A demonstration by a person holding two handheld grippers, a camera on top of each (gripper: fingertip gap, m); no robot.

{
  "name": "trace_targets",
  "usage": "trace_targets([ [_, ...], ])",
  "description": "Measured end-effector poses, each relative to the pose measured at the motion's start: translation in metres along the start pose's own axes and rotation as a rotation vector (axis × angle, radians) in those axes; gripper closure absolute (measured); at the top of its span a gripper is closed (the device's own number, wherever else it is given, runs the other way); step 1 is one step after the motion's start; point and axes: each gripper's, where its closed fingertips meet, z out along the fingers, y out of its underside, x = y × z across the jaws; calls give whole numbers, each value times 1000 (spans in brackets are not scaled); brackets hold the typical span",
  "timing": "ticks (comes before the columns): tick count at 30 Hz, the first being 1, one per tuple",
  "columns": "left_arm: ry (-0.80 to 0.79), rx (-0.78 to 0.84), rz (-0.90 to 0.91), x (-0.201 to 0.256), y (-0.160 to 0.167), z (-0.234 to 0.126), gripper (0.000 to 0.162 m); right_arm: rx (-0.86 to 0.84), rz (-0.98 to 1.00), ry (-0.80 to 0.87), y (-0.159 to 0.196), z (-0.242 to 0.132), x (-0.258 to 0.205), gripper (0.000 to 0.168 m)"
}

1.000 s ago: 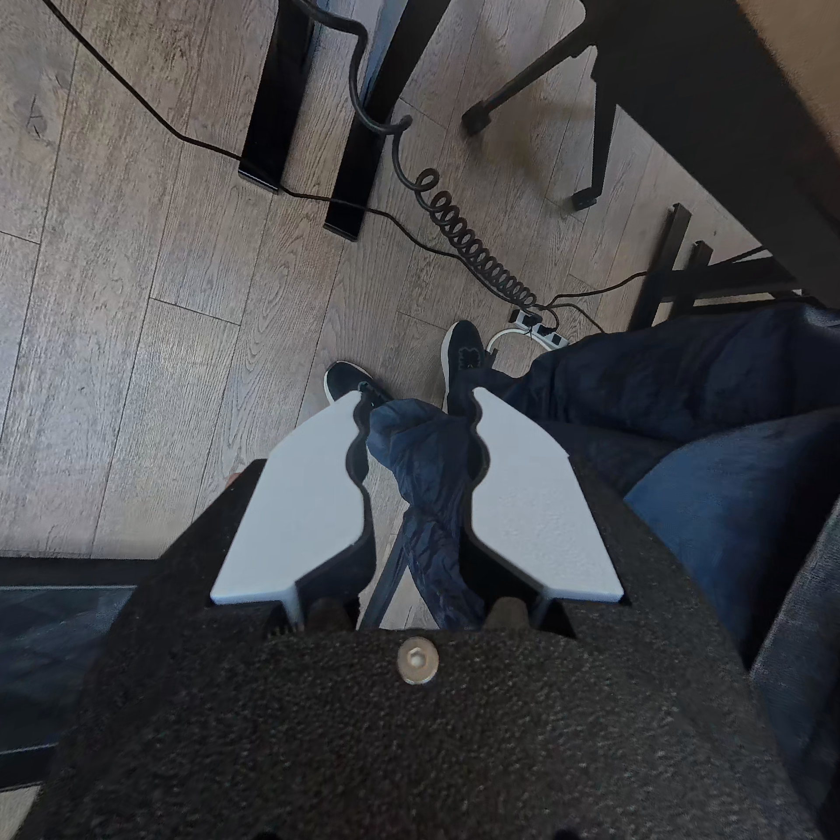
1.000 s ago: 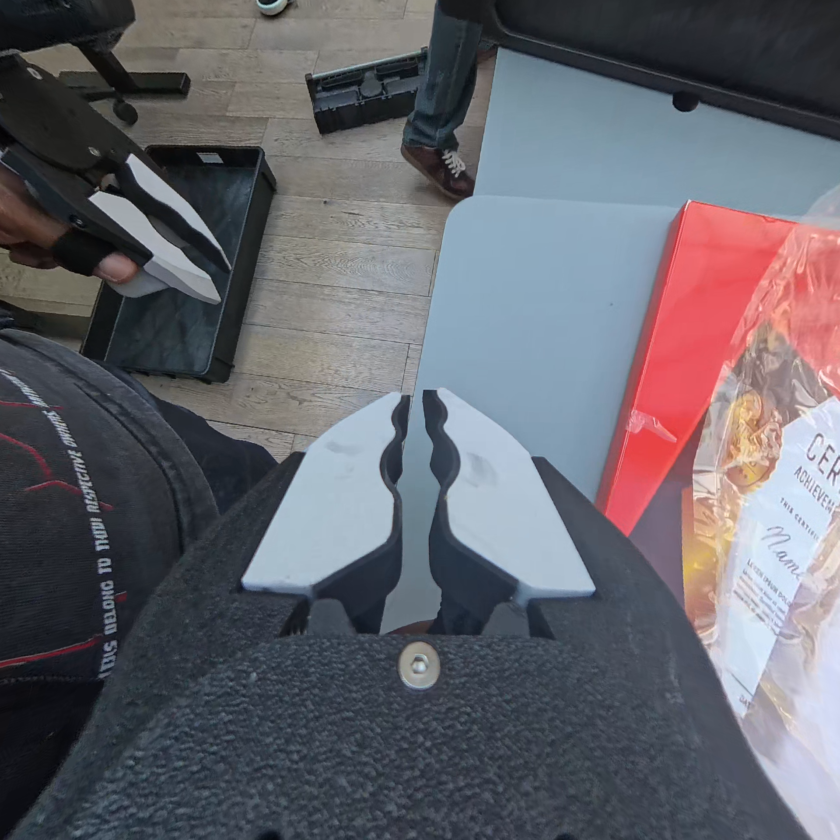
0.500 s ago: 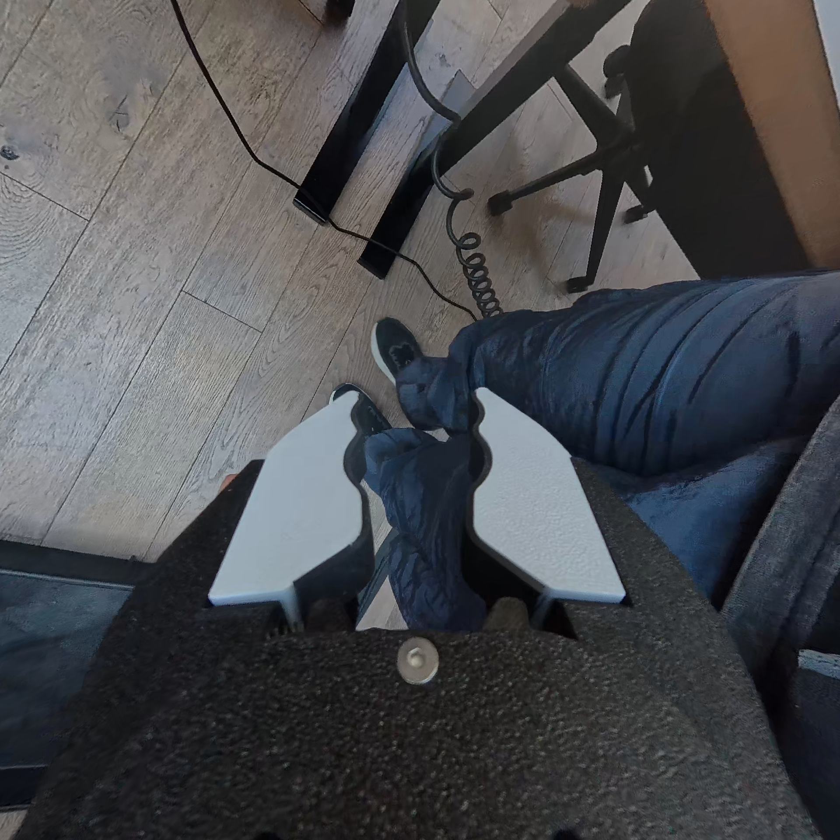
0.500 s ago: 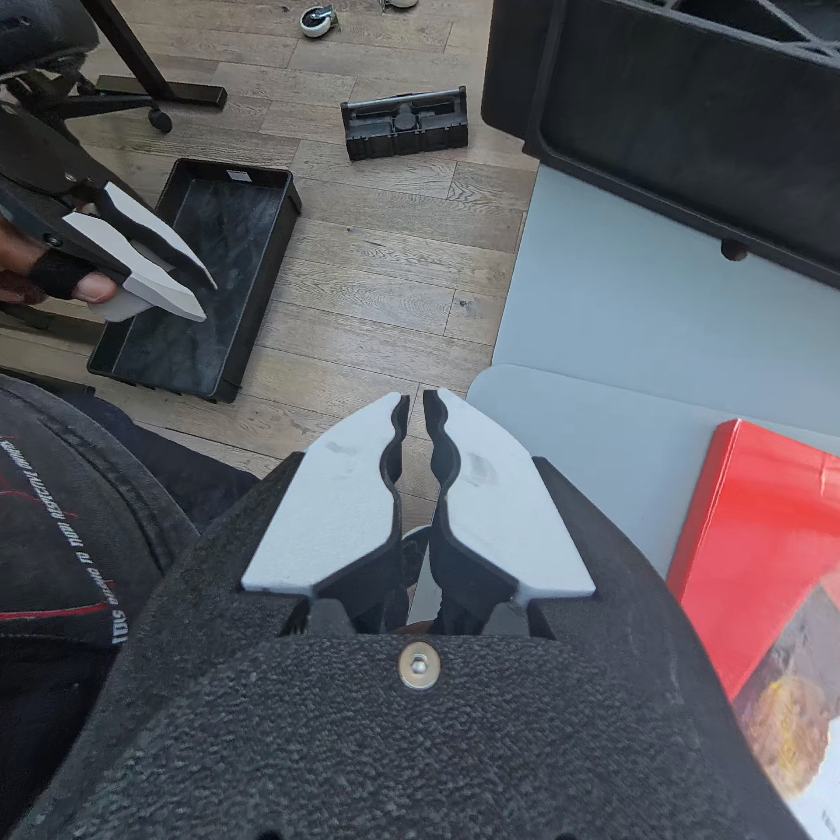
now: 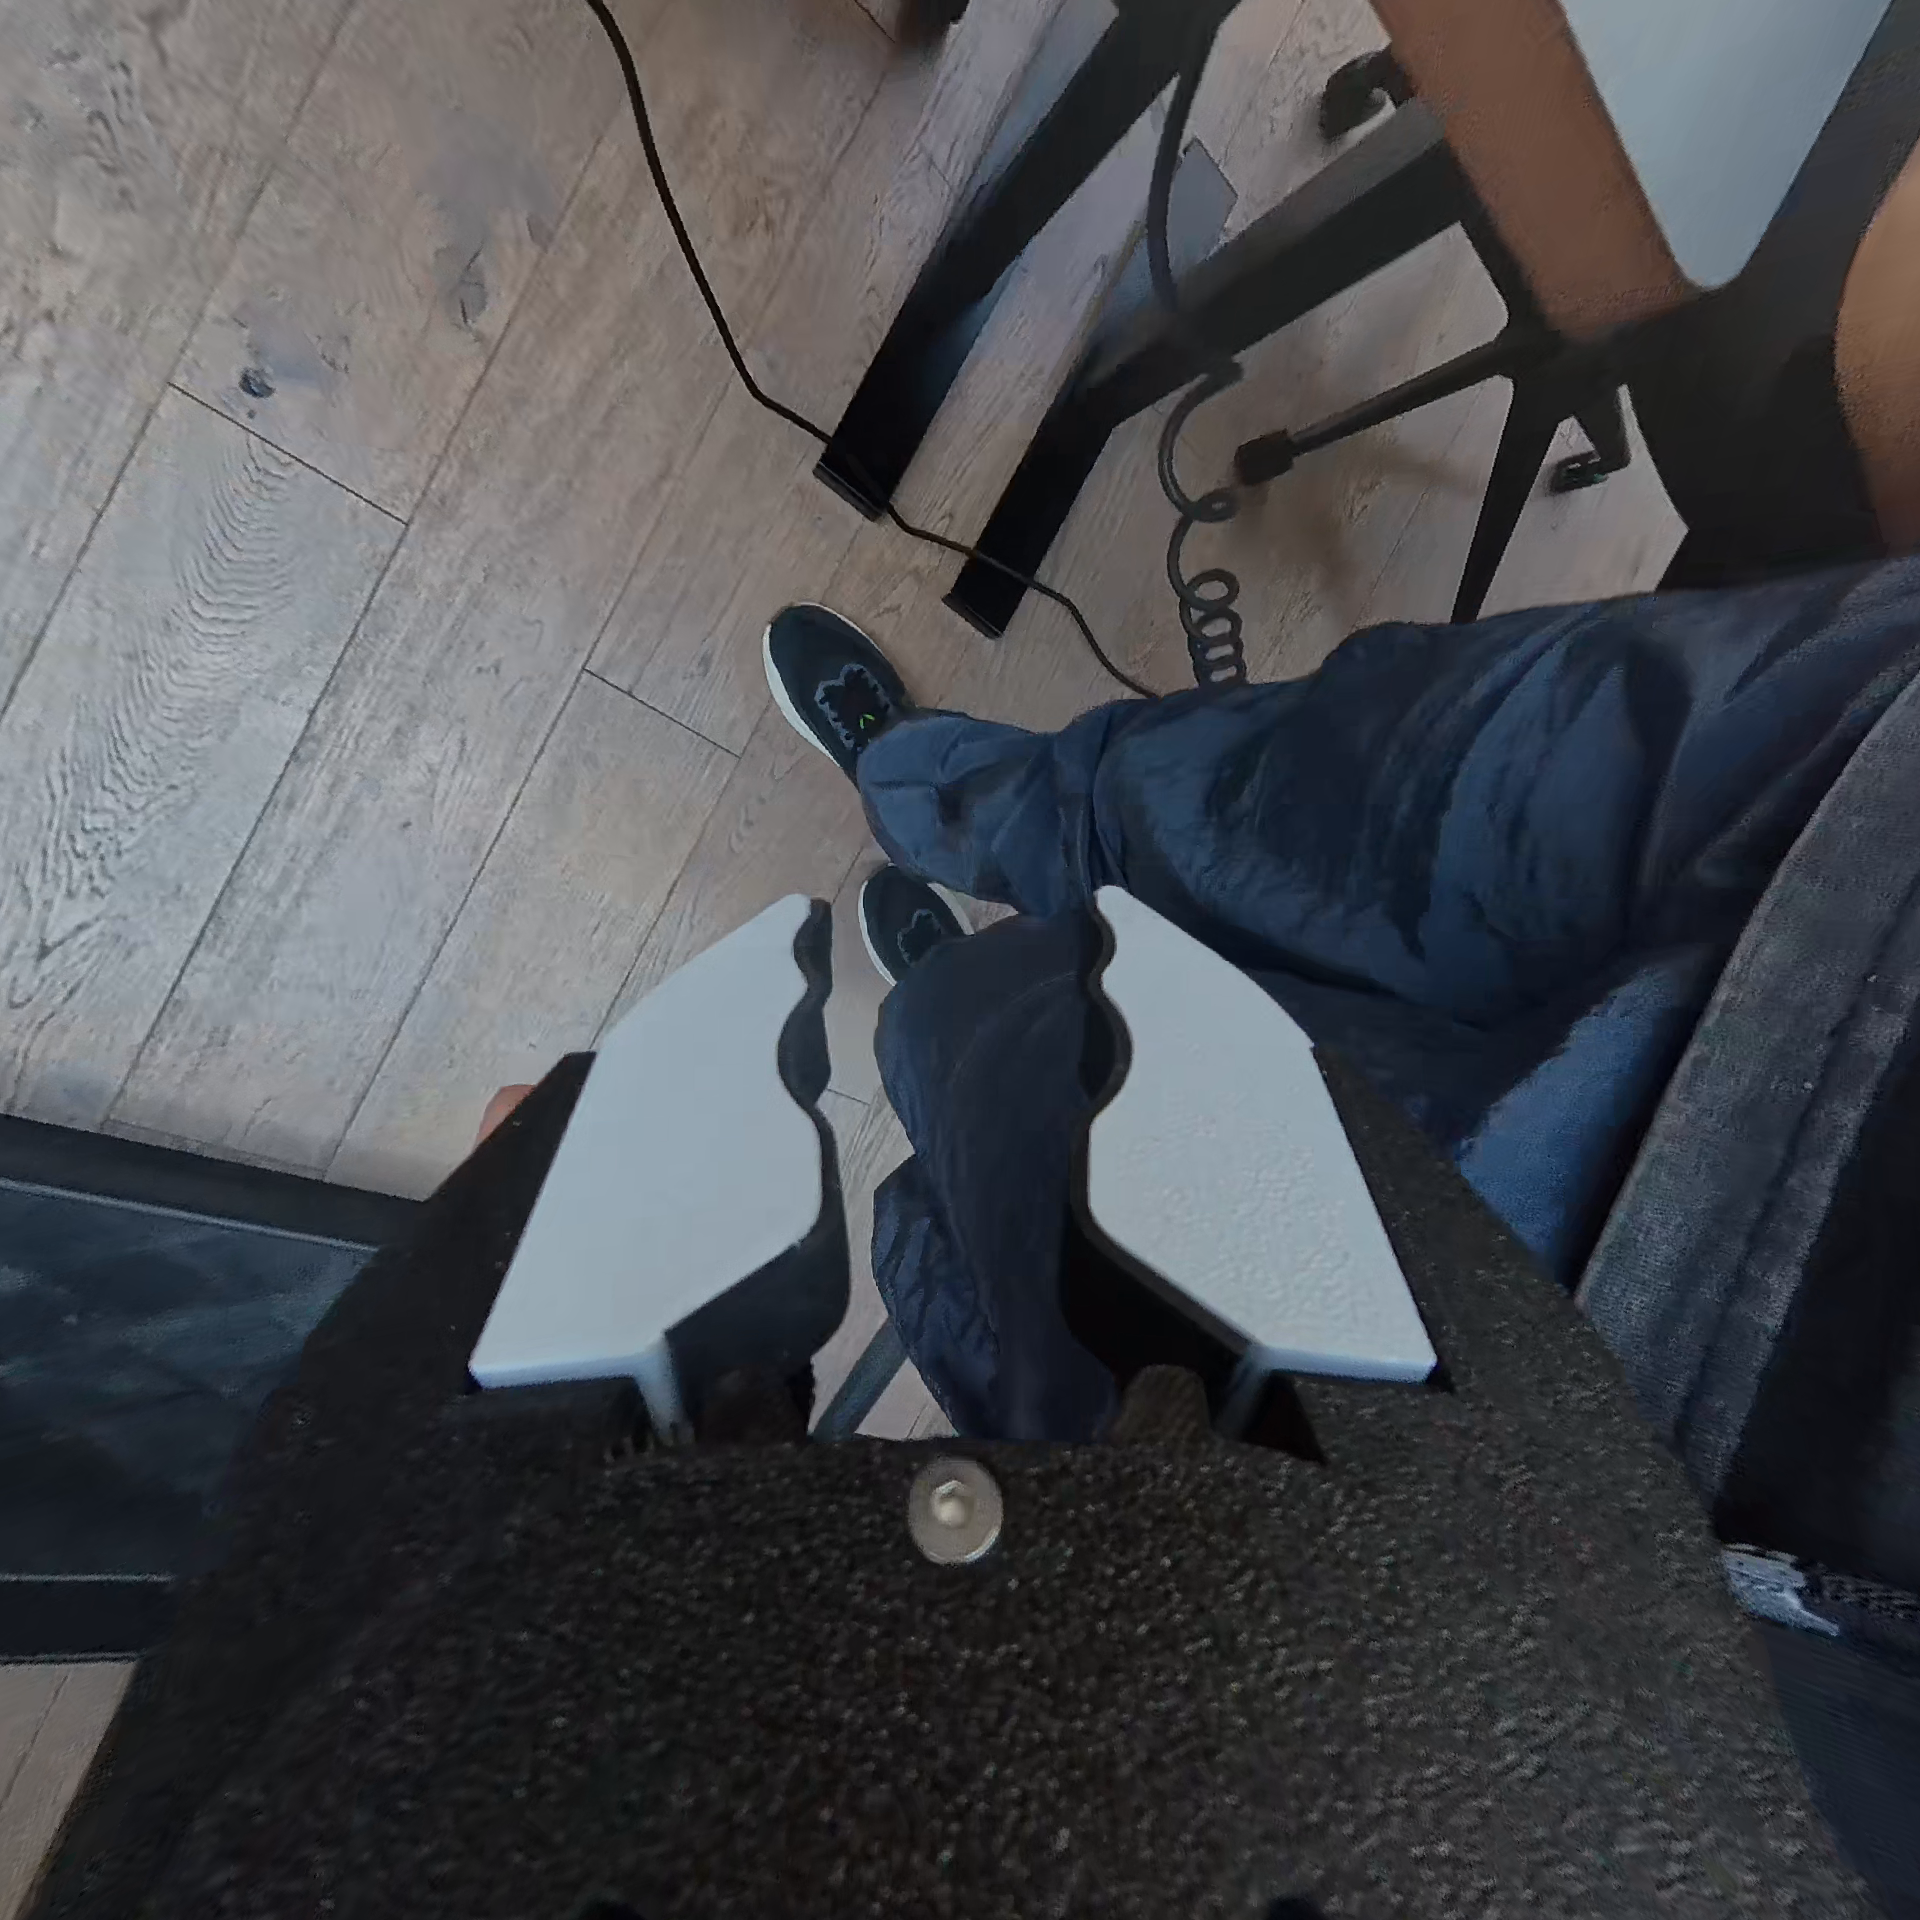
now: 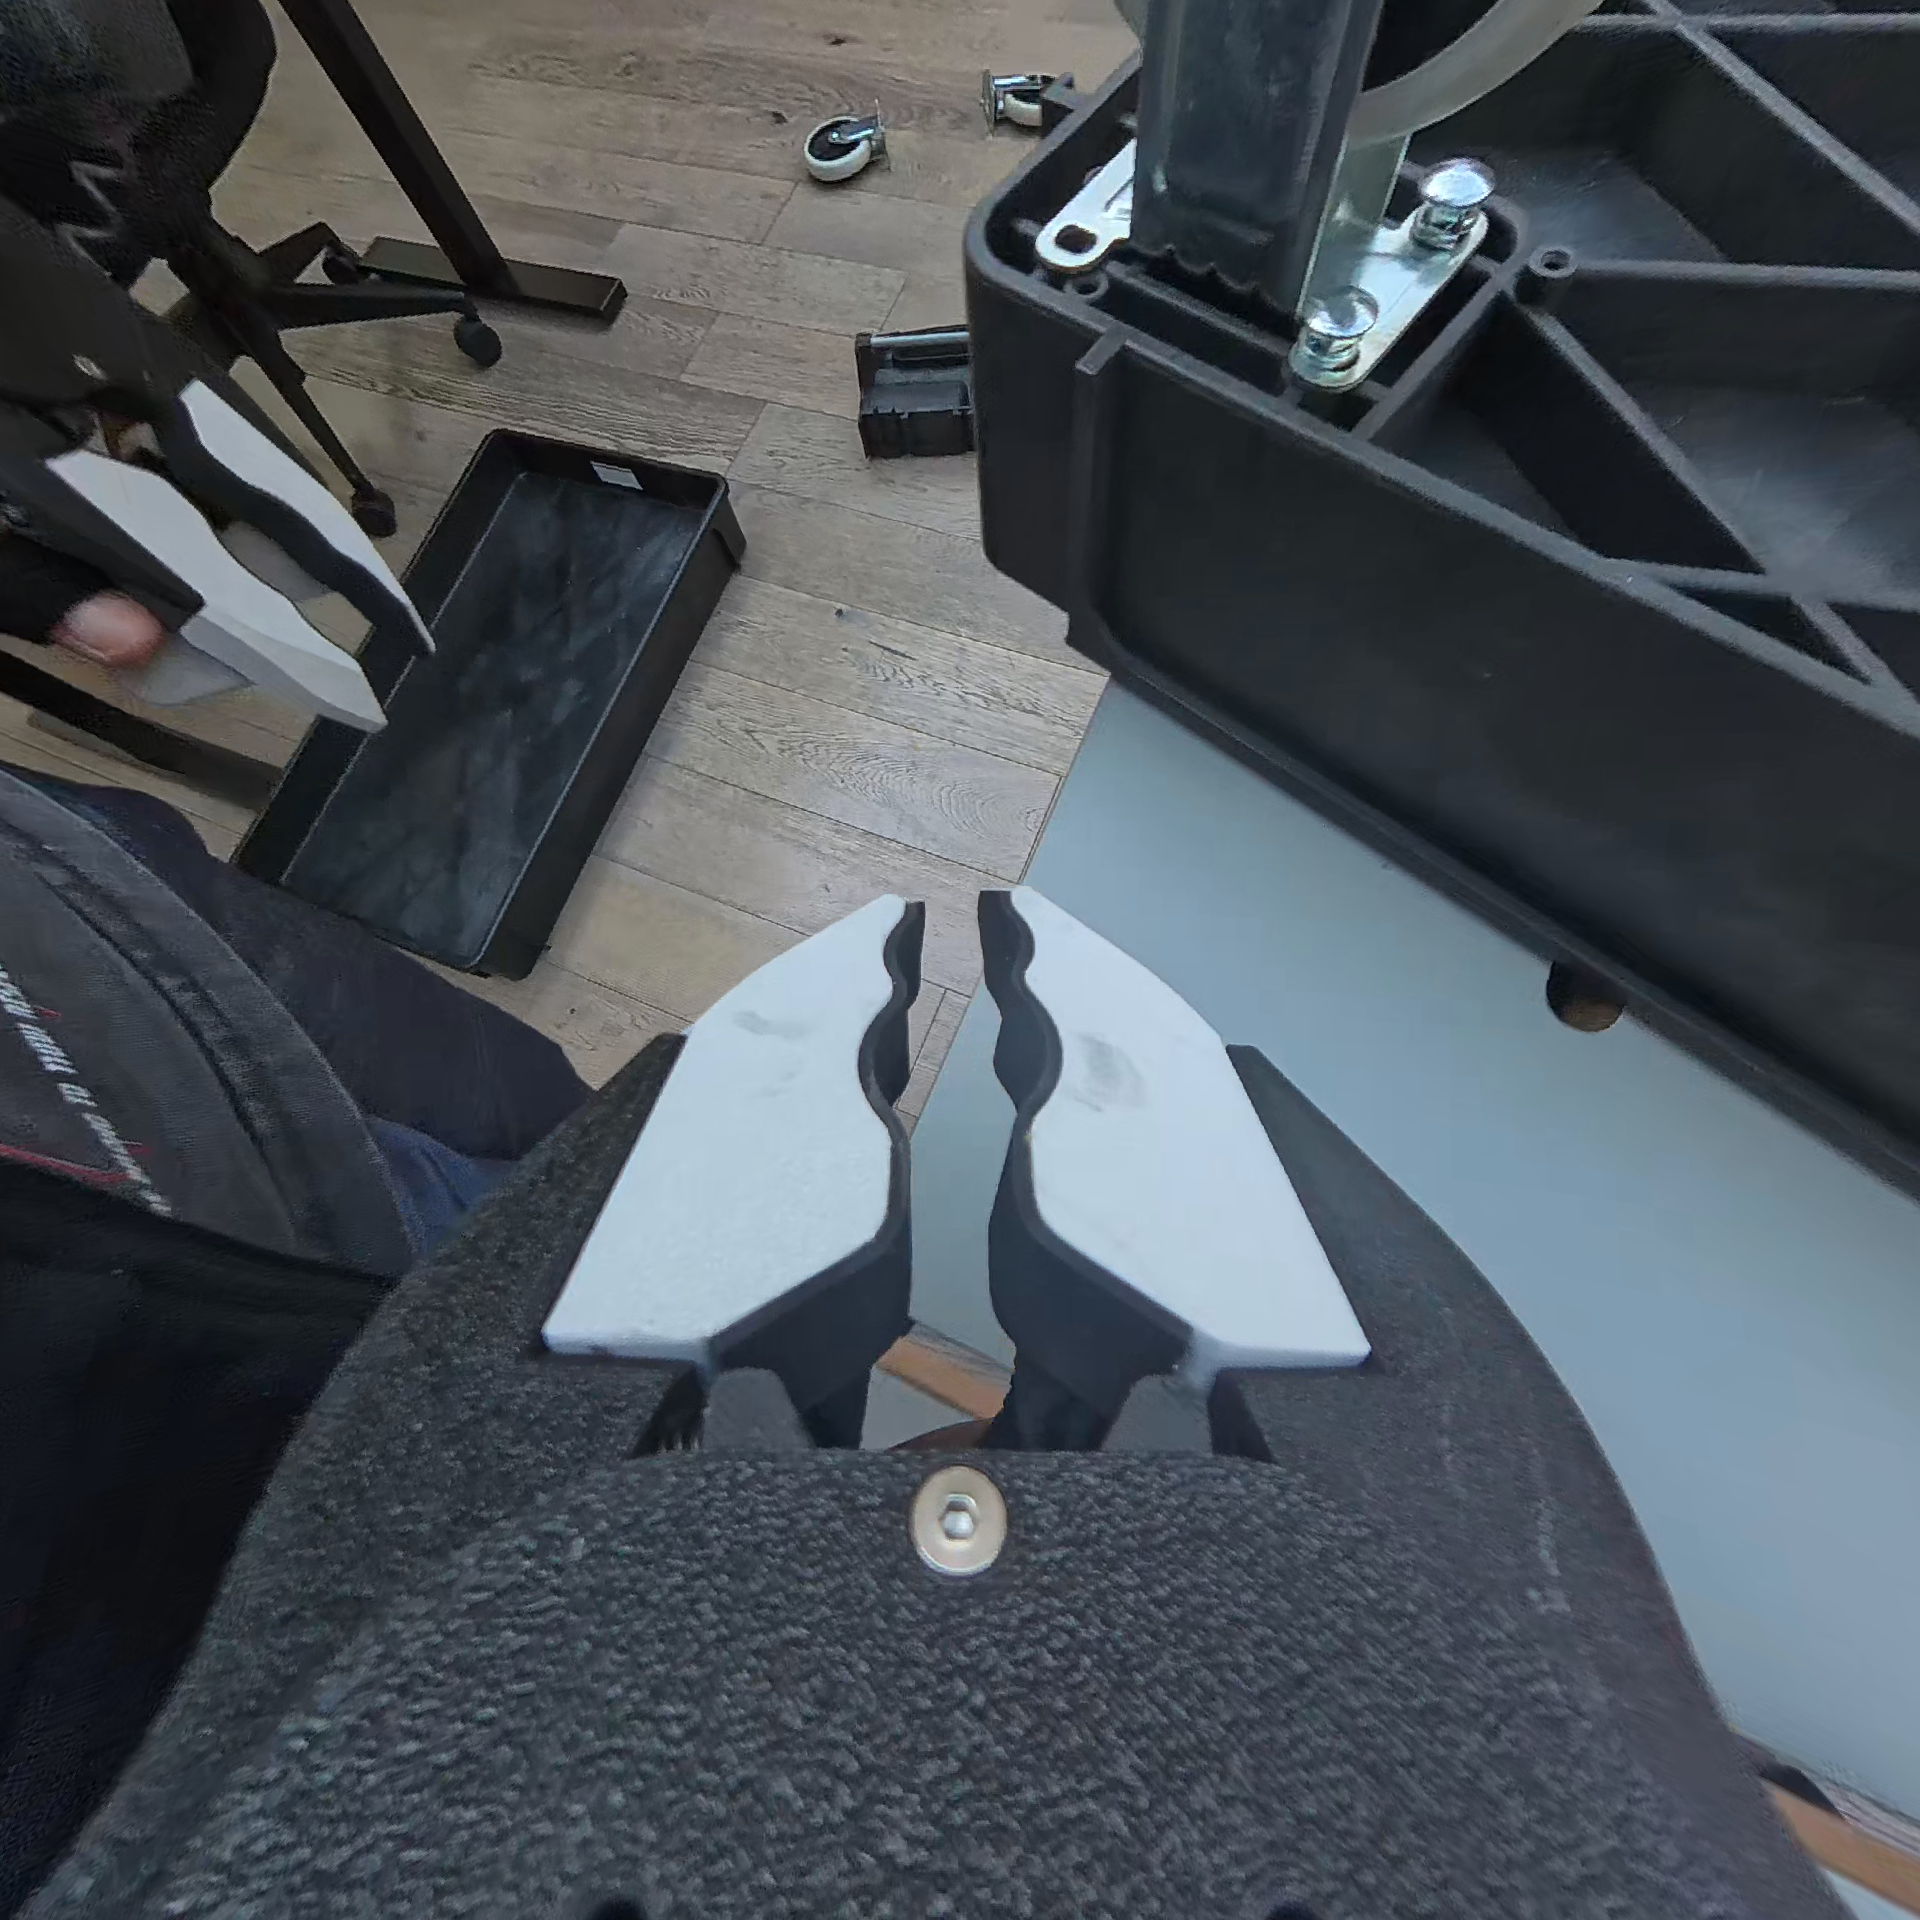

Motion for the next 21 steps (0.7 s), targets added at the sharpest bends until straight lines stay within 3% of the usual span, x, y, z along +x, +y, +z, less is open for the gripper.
trace_targets([
  [7, 3, 71, -42, -54, -73, -7, 115, -30, -12, 154, -19, 22, 51, 147],
  [15, 81, -60, 103, -127, -99, -10, 114, -130, 106, 349, -22, 37, 66, 139],
  [21, 130, -66, 134, -198, -139, -29, 113, -199, 207, 568, -30, 41, 72, 129],
])
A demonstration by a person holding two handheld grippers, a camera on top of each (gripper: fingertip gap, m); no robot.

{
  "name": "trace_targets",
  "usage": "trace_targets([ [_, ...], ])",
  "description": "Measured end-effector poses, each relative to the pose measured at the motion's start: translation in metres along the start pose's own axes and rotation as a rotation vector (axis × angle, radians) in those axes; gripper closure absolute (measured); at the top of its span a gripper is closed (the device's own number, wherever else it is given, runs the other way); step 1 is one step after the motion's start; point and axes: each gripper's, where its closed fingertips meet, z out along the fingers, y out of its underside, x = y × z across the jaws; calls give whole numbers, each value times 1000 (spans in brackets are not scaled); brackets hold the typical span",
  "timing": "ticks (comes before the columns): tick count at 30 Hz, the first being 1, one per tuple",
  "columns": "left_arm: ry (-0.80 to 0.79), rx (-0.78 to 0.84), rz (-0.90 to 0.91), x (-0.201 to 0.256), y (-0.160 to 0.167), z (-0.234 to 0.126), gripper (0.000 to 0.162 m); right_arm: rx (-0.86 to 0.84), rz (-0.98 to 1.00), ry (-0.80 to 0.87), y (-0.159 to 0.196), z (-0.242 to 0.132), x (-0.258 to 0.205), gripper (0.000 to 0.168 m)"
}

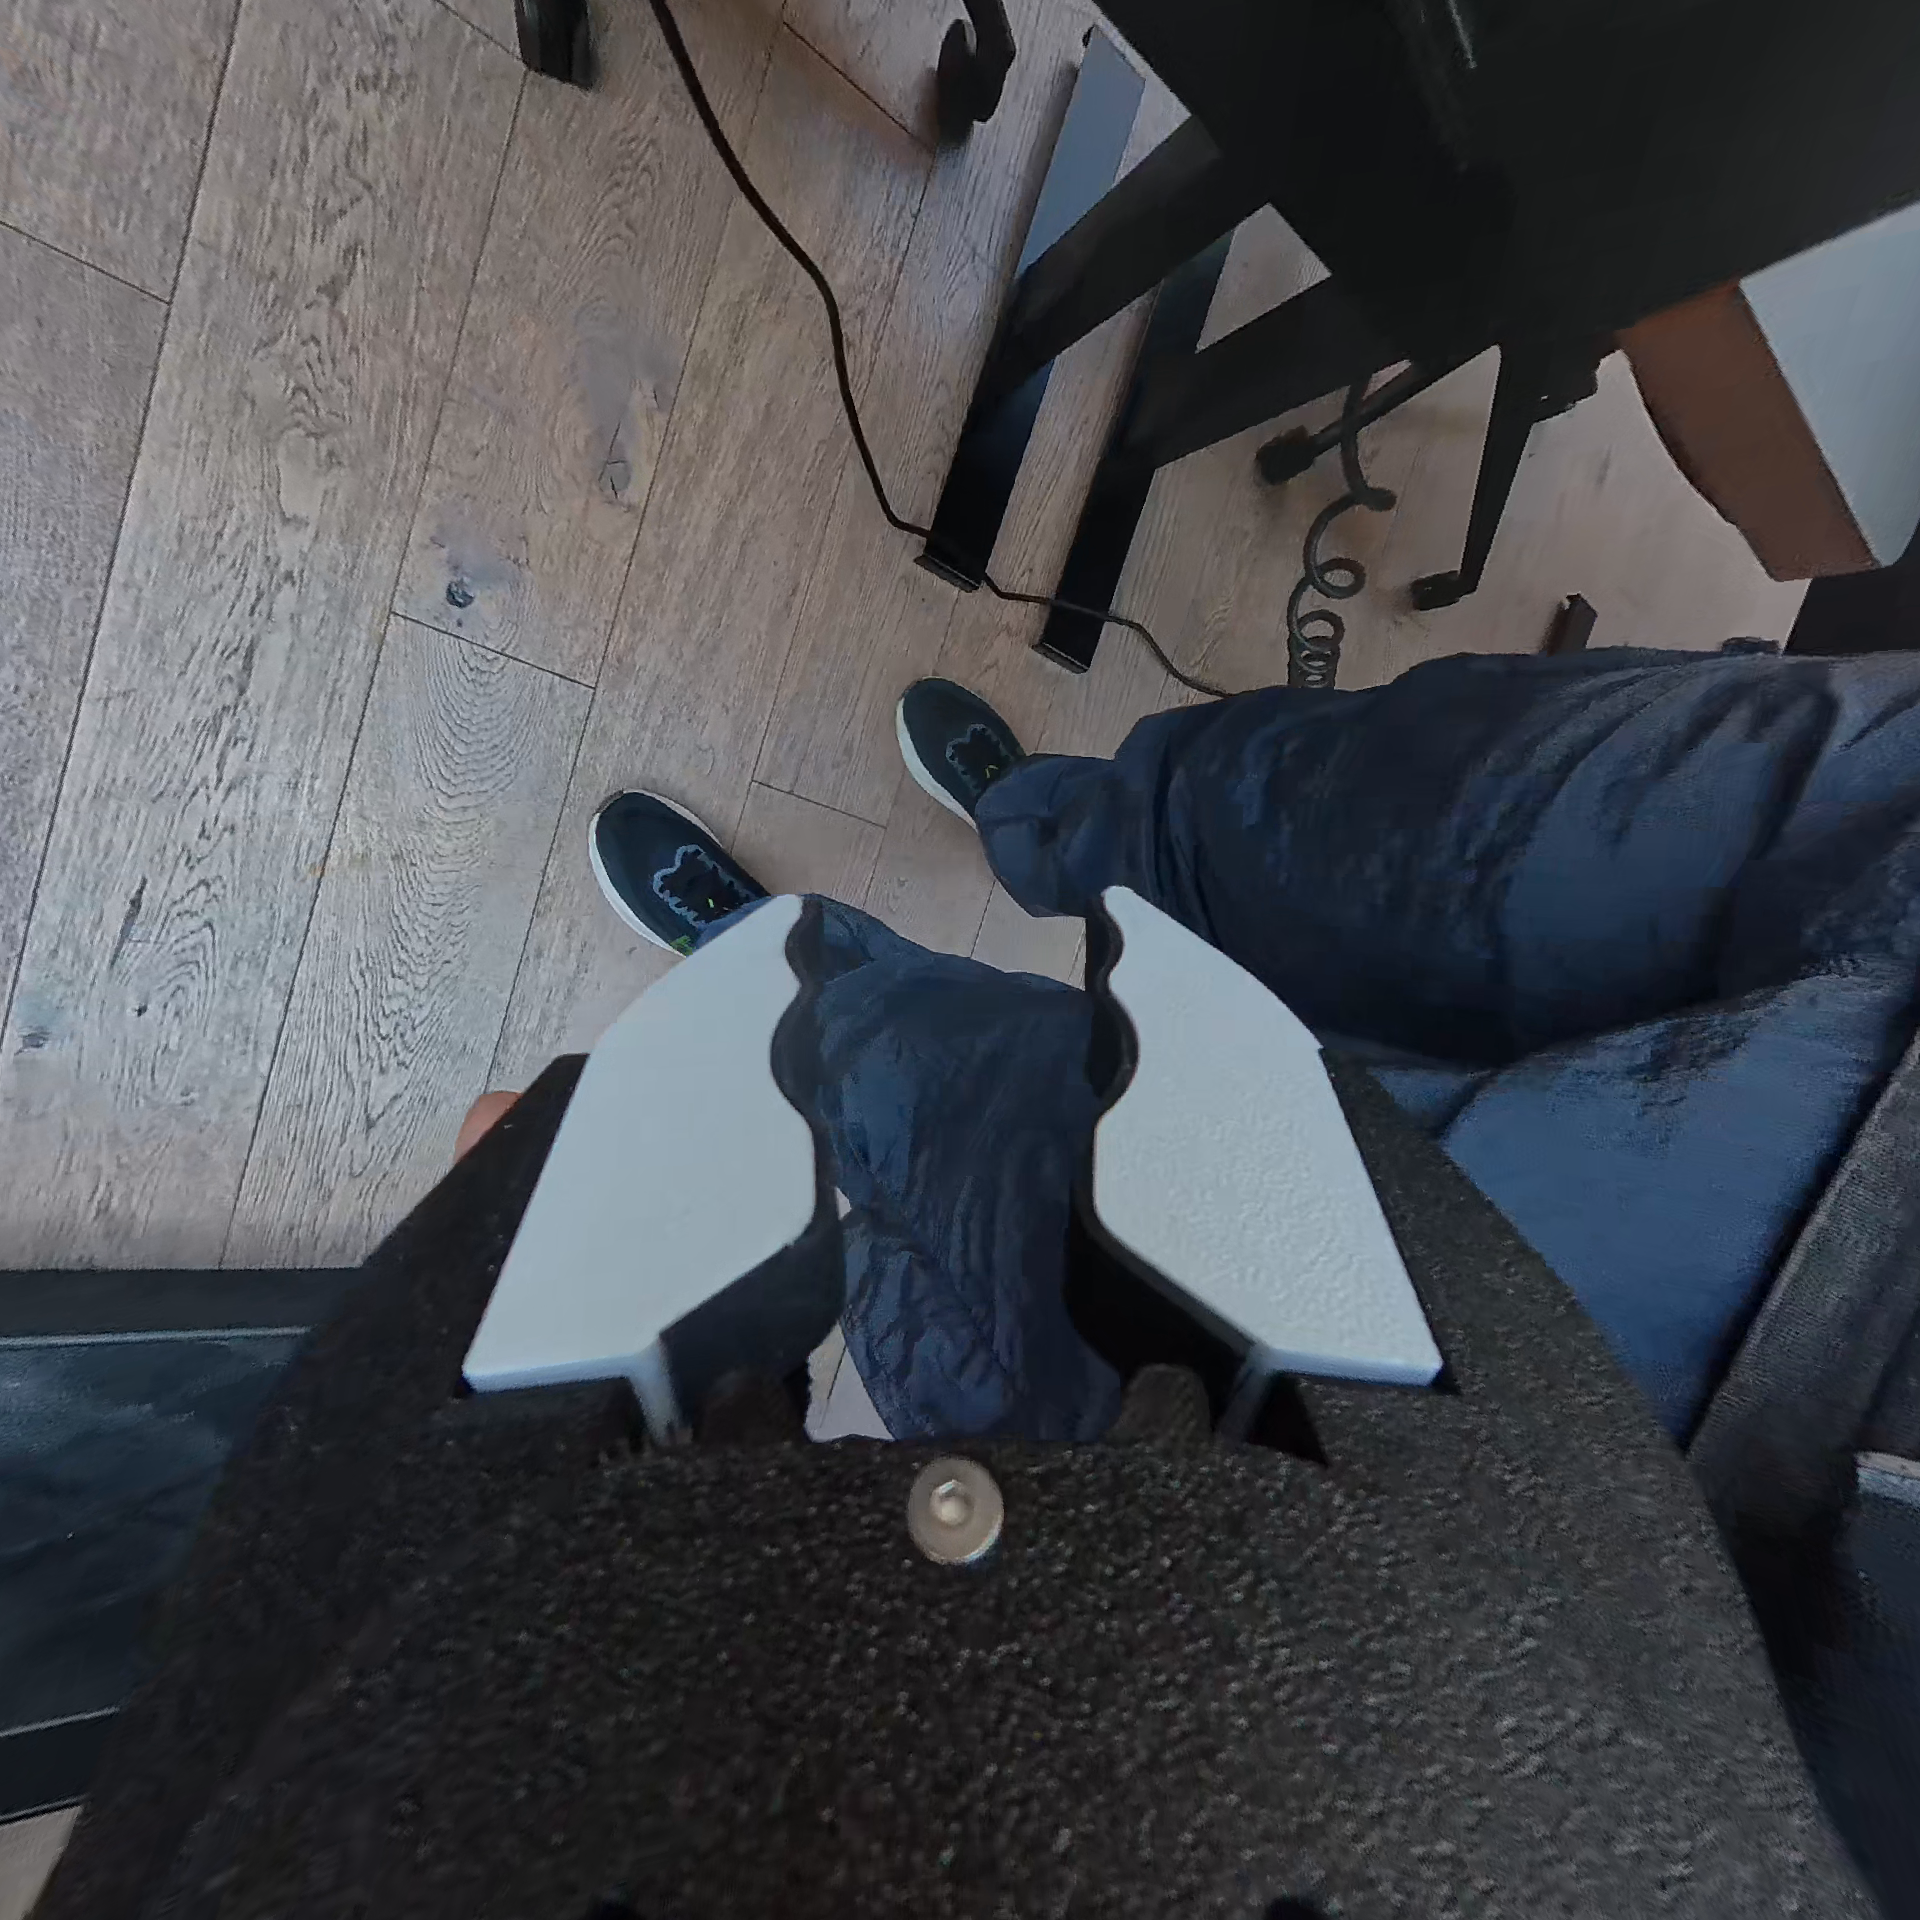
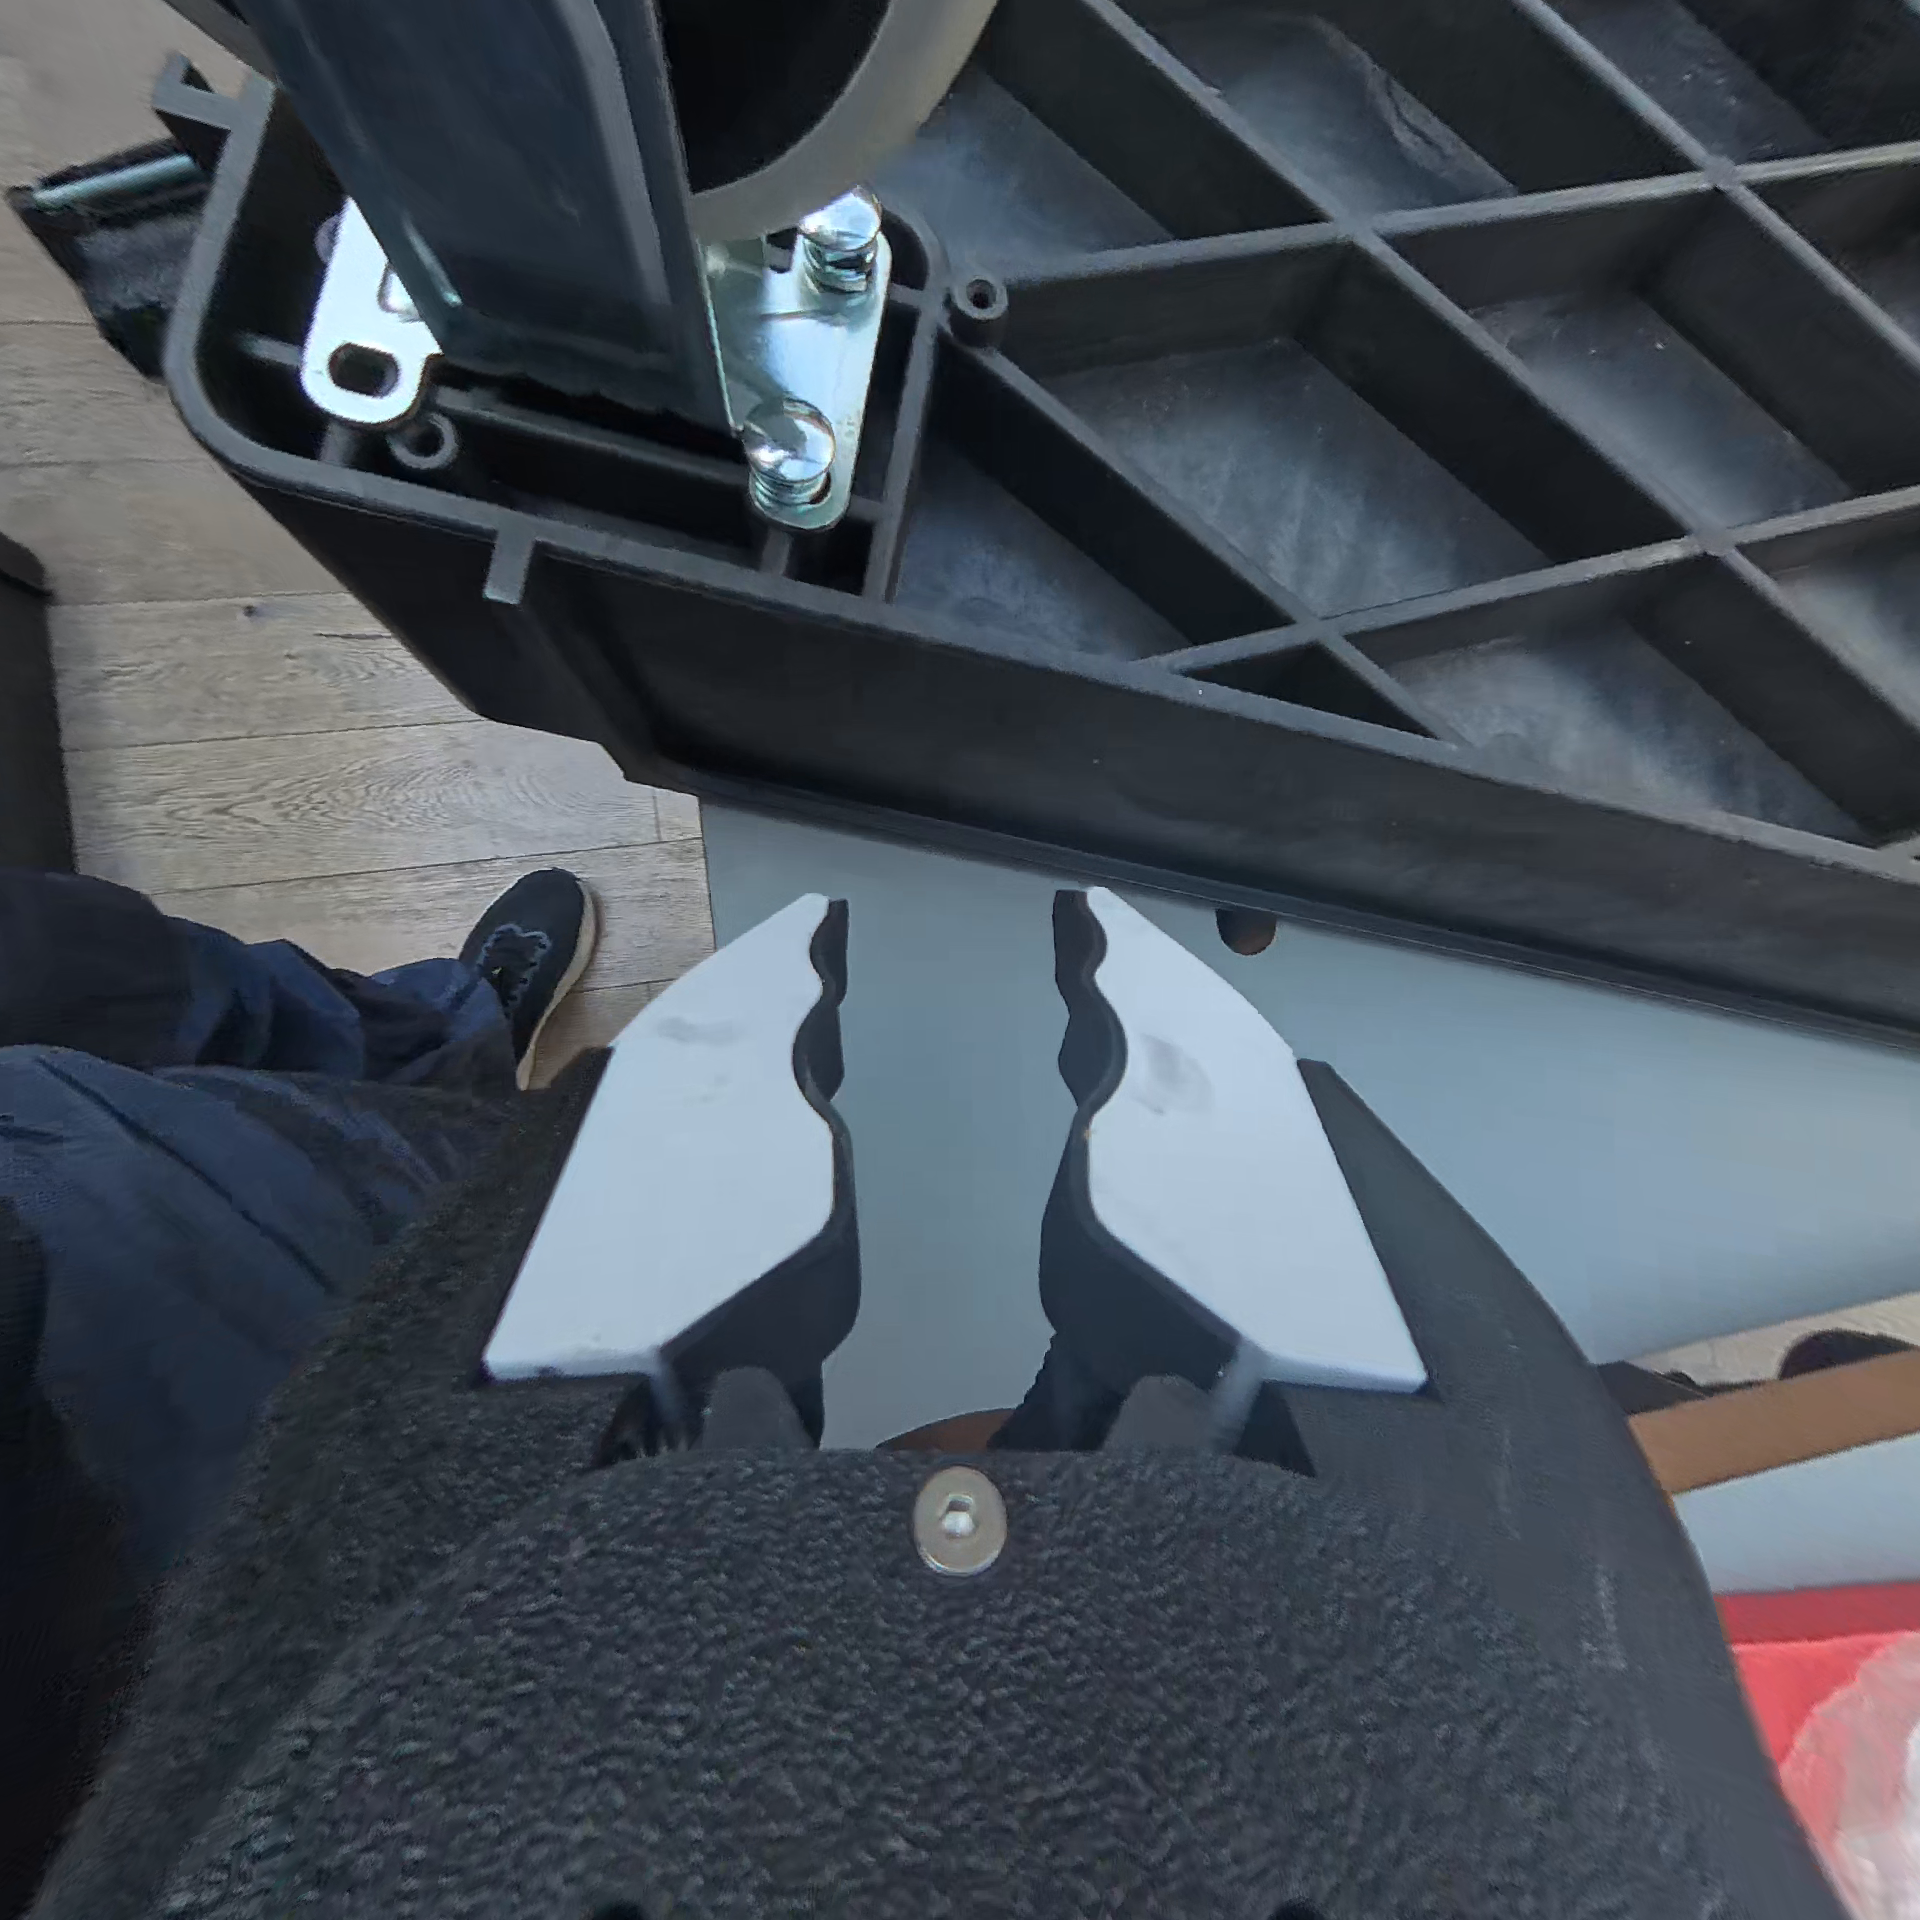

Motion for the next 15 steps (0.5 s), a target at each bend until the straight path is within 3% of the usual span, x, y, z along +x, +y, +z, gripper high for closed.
trace_targets([
  [5, 91, 67, -56, -12, -48, -11, 109, -38, -96, 149, -6, -7, 9, 118],
  [11, 246, 216, -164, 24, -138, -9, 106, -80, -234, 240, -11, 1, 39, 104],
  [15, 263, 240, -181, 44, -179, -4, 105, -96, -358, 230, -14, 18, 50, 96],
])
